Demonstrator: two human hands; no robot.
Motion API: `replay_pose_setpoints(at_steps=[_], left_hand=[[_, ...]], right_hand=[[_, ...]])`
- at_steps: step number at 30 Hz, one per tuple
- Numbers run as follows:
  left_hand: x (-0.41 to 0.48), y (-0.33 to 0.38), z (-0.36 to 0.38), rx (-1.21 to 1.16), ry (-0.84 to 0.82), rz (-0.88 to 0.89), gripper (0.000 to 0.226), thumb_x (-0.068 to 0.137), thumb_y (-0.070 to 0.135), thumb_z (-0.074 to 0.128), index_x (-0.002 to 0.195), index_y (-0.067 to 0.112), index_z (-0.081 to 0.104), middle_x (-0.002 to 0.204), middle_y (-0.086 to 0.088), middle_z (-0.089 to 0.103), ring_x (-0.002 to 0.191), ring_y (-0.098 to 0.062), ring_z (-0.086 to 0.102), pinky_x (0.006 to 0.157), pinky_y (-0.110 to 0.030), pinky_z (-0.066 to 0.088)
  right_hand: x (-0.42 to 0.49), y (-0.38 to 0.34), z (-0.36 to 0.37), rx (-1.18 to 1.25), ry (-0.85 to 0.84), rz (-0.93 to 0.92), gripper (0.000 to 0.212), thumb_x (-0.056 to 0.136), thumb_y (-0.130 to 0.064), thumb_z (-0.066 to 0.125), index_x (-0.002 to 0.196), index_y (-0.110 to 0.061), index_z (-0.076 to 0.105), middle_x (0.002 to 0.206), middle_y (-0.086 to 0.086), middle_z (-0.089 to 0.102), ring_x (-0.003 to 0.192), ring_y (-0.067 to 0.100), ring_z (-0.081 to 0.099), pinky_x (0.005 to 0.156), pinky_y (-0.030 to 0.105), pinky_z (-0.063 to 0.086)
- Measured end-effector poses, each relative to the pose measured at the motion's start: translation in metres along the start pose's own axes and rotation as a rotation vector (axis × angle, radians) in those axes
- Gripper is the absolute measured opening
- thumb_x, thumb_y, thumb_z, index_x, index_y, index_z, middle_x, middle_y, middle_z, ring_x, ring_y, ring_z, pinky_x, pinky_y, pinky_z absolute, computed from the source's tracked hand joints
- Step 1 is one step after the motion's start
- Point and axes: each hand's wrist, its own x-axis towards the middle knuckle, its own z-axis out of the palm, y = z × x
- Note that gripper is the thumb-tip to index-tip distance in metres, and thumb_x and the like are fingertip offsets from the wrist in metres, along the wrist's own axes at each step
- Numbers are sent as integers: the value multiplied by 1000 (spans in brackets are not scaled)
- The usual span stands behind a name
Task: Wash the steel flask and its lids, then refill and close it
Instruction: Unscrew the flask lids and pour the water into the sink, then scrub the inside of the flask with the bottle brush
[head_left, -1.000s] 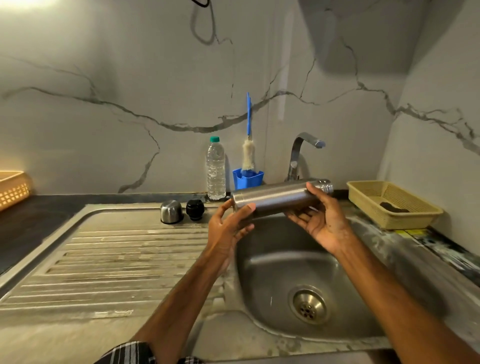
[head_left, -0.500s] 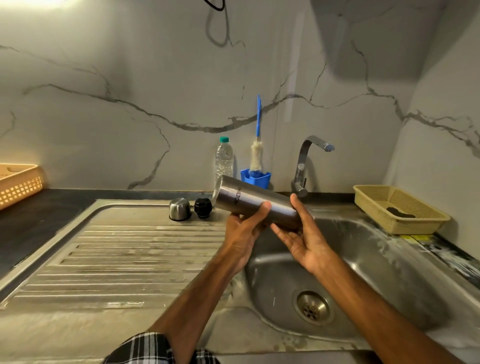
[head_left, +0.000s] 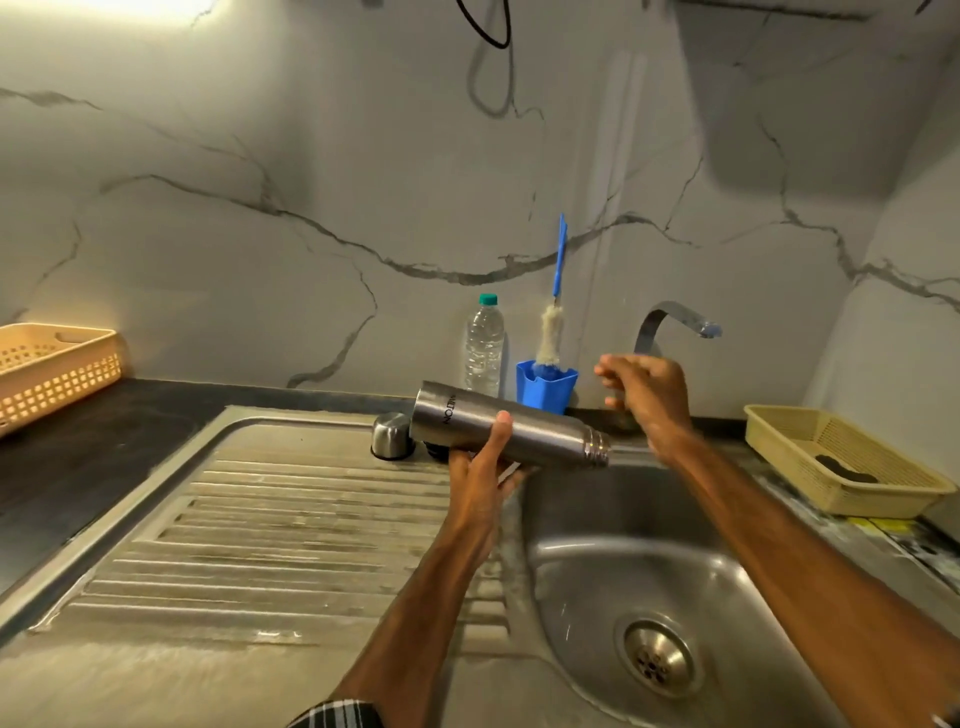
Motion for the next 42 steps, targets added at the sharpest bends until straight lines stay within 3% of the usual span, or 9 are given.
replay_pose_setpoints(at_steps=[4,7,13,17,22,25,30,37,42], left_hand=[[3,5,-3,-160,66,-10,74,82,30,76,147,14,43,132,-16,64,110,-27,70,75,-37,63],[7,4,-5,-158,92,2,77,81,31,76,149,18,43,135,-15,63,116,-29,67,87,-44,62],[13,0,-10,-124,106,5,67,84,30,75,145,19,47,130,-11,67,115,-26,68,95,-50,58],[15,-3,-10,-139,125,-13,60,86,26,75,140,18,51,125,-11,69,111,-26,70,88,-48,61],[17,-4,-7,-136,142,-15,58,83,24,76,136,17,53,122,-11,70,109,-26,71,84,-46,62],[18,-4,-7,-135,149,-18,54,86,22,75,135,17,53,123,-12,69,108,-26,71,81,-44,63],[17,-4,-7,-147,165,-36,54,87,21,74,135,14,53,123,-14,68,107,-27,70,73,-40,64],[17,-7,-5,-139,165,-61,57,83,23,78,134,12,54,122,-15,70,110,-29,70,82,-46,63],[17,-6,-6,-129,156,-61,56,83,24,79,133,12,55,122,-14,70,110,-29,70,87,-51,61]], right_hand=[[53,-28,30,-53,-31,-77,16,95,-22,64,94,-7,68,95,12,72,88,22,68,77,35,61],[91,-31,48,-208,-29,-131,27,92,-18,64,89,9,65,77,23,61,70,24,57,71,41,57],[132,-33,75,-364,-19,-192,18,88,-11,61,72,-7,54,64,6,48,56,17,42,47,24,31],[149,-25,88,-337,9,-173,23,89,-11,64,89,12,66,79,7,66,61,11,55,48,16,37],[154,-25,92,-354,19,-250,17,90,-16,71,98,-1,73,90,4,69,80,14,61,64,16,43],[154,-26,93,-402,11,-291,15,88,-18,73,99,-7,74,93,4,71,79,14,61,57,14,39],[153,-41,83,-387,54,-347,17,88,-17,74,101,-7,74,96,6,74,84,17,67,74,29,53],[139,-25,85,-486,83,-351,14,95,-18,65,103,-9,71,100,7,73,78,14,60,54,16,38],[140,-46,72,-448,142,-329,18,93,-21,66,100,-6,73,99,13,74,91,28,69,70,27,47]])
